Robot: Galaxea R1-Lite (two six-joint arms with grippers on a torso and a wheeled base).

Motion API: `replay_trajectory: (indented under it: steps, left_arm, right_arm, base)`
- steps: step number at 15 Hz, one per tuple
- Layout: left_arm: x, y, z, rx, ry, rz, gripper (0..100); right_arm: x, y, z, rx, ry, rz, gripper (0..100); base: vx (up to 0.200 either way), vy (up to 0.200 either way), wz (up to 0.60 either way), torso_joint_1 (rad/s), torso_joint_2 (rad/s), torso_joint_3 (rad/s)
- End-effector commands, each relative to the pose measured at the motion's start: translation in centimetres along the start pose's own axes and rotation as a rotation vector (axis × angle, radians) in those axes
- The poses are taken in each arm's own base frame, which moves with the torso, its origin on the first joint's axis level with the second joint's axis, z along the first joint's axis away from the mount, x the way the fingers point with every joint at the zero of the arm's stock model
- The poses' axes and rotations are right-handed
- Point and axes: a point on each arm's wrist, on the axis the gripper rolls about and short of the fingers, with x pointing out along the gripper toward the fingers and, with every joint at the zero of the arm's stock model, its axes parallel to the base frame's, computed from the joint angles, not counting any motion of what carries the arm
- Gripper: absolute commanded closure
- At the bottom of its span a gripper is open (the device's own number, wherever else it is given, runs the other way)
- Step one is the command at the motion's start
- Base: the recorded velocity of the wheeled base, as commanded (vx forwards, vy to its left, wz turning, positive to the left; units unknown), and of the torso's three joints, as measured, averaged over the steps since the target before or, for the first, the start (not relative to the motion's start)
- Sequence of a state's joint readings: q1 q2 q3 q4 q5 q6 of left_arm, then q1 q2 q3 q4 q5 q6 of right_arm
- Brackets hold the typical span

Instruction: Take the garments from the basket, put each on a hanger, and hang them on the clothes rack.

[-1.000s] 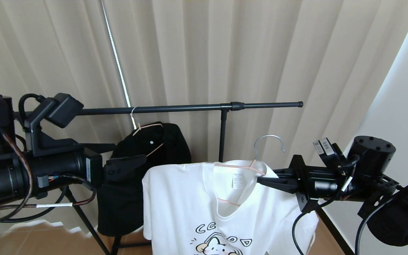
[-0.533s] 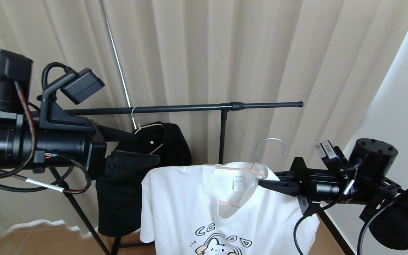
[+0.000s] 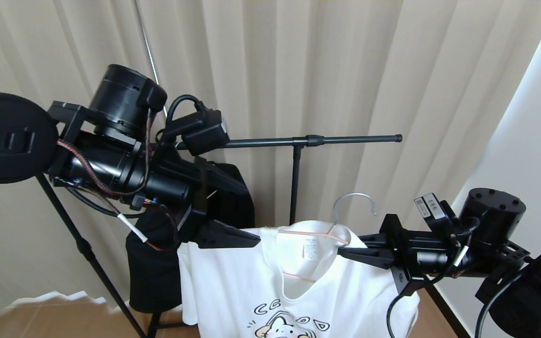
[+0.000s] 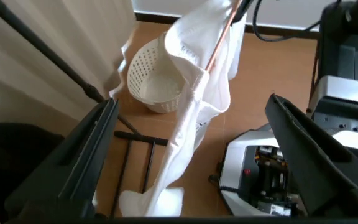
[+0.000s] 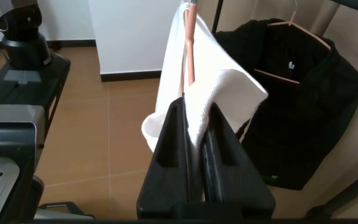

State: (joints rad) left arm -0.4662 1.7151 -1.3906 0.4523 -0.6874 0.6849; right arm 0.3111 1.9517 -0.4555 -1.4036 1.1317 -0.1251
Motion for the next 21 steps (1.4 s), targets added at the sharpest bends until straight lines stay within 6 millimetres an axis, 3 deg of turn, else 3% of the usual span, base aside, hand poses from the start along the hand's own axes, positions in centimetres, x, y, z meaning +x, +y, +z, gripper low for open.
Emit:
replay_trajectory:
  steps: [1, 6, 21]
  left_arm:
    - [2.2, 0.7, -0.3, 0.028, 0.028, -0.05, 0]
    - [4.0, 0.5, -0.7, 0.065, 0.046, -0.097, 0]
    - [5.2, -0.8, -1.7, 0.061, 0.078, -0.149, 0]
  right_arm:
    - [0.2, 0.2, -0.1, 0.003, 0.001, 0.009, 100]
    - [0.2, 0.3, 0.0, 0.0, 0.0, 0.013, 100]
    - [0.6, 1.6, 1.4, -0.036, -0.019, 0.046, 100]
  base:
    - [0.0, 0.0, 0.0, 0.0, 0.0, 0.0]
    - [0.0, 0.0, 0.0, 0.0, 0.0, 0.0]
    - [0.0, 0.0, 0.0, 0.0, 0.0, 0.0]
